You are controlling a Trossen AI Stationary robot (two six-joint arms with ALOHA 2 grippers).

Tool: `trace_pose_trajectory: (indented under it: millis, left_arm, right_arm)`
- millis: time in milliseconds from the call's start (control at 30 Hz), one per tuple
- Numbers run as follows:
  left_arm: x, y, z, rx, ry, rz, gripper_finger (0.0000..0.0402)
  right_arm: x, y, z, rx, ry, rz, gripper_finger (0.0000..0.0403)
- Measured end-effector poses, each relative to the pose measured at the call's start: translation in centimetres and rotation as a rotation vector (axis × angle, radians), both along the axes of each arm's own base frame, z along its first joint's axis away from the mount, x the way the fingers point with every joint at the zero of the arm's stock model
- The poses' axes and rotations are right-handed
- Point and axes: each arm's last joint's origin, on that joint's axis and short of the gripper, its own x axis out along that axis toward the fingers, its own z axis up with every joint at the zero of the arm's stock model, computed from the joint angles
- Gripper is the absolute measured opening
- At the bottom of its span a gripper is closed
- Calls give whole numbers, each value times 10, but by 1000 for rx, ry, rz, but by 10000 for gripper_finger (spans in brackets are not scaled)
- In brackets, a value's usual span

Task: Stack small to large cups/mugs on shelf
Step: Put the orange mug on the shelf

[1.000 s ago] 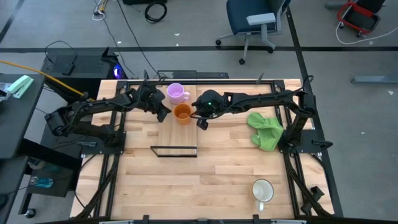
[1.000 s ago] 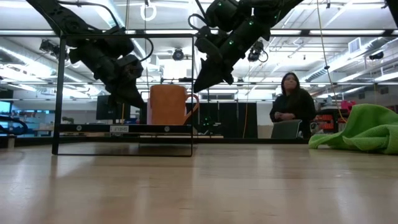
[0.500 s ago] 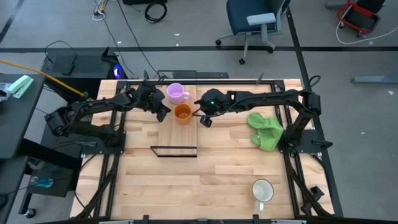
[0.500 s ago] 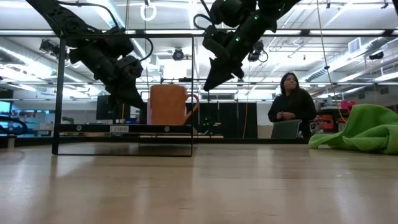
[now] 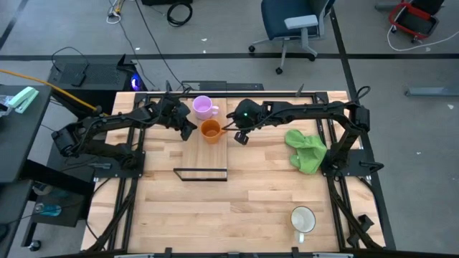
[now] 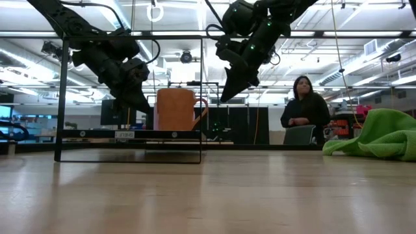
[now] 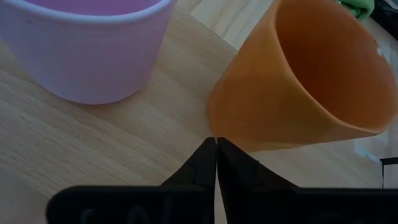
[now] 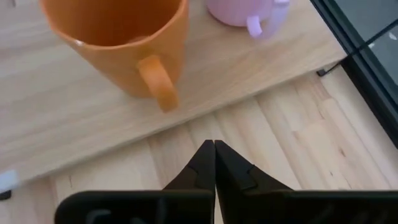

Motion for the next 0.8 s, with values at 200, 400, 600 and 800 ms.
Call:
trace_pose_trajectory:
  millis: [200,400,600,800]
  left_arm:
    - [0,0,0,5,1,-4,18]
    - [0,0,0,13,2,-12,13]
    - [0,0,0,13,1,-11,22]
    - [0,0,0,12,1,-10,18]
  right_arm:
    - [-4,7,-17,-29,26,-63,3]
    - [-14,13,-62,-1,-107,-108,2]
    - [-6,14,-58,-28,-229,-104,1]
    - [-3,14,-56,-42,-262,-95,1]
